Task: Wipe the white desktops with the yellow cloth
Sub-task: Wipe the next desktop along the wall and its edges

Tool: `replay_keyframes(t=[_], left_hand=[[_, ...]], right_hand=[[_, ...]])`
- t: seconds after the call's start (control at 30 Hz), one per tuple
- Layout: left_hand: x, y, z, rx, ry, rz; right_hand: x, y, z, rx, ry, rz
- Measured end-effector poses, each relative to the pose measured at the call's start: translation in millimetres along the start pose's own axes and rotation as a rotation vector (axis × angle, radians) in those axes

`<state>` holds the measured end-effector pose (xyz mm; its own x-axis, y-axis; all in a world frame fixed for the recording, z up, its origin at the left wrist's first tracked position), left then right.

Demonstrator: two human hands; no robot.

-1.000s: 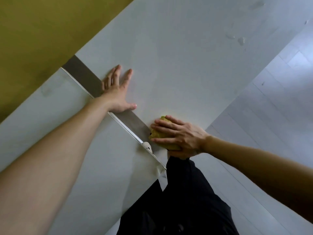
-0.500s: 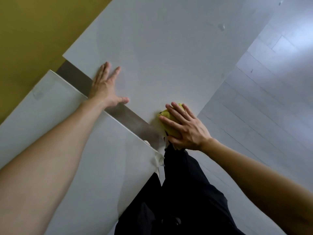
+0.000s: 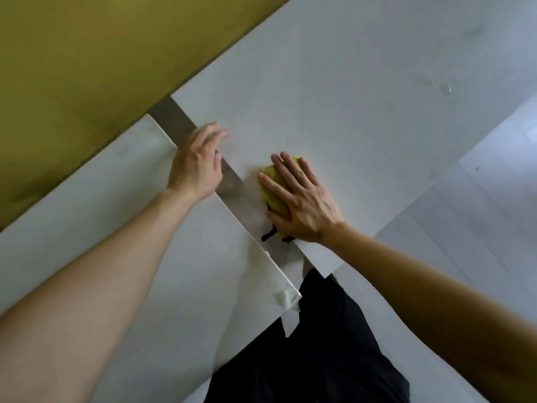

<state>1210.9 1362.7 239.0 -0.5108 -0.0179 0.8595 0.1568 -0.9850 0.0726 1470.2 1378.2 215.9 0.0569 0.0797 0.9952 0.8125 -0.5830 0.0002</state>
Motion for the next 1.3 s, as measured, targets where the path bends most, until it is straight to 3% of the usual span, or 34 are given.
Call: replay_keyframes(t=[0.1, 0.2, 0.4, 0.5, 0.7, 0.77, 0.97, 1.1, 1.23, 1.3], left_hand=[[7.3, 41.0, -38.3, 0.114, -0.1, 0.266], [10.2, 67.9, -68.7, 0.237, -0.154, 0.416], [1.6, 71.4, -98.4, 0.226, -0.211, 0.404], [-0.6, 71.6, -101.9, 0.217, -0.192, 0.442], [-1.4, 72.9, -98.0, 0.261, -0.158, 0.438], [-1.6, 72.8, -95.4, 0.269, -0.168, 0.415], [0.8, 72.0, -98.4, 0.246, -0.204, 0.419], [1.2, 71.9, -99.5, 0.247, -0.196, 0.418], [0.9, 72.0, -97.8, 0.259, -0.168, 0.421], [0.9, 71.1, -98.4, 0.264, -0.168, 0.414]], right_hand=[[0.7, 47.7, -2.0, 0.052, 0.019, -0.061], [-2.4, 4.5, -8.3, 0.091, 0.021, -0.058], [-14.5, -205.3, -40.6, 0.048, 0.097, -0.045], [-12.6, -189.3, -39.4, 0.045, 0.078, -0.033], [1.2, -34.1, -29.8, 0.036, -0.024, -0.061], [0.5, -63.9, -29.6, 0.041, -0.022, -0.063], [-12.4, -267.8, -57.7, 0.027, 0.028, -0.037], [-6.7, -265.8, -23.5, 0.162, 0.064, -0.031], [11.6, -249.7, 87.9, -0.213, 0.098, -0.089], [15.7, -253.3, 101.1, -0.359, 0.116, -0.098]])
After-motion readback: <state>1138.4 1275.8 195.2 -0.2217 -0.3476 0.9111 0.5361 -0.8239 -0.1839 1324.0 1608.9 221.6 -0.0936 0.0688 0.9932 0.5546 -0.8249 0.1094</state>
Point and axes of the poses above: each hand's wrist, its own y-axis away from the middle knuckle, its own x-axis out of the back of the hand, z = x × y, the point moved 3 cm from there along -y, towards the middle knuckle, and after that the axes turned 10 degrees about y, right-handed, at the moved point
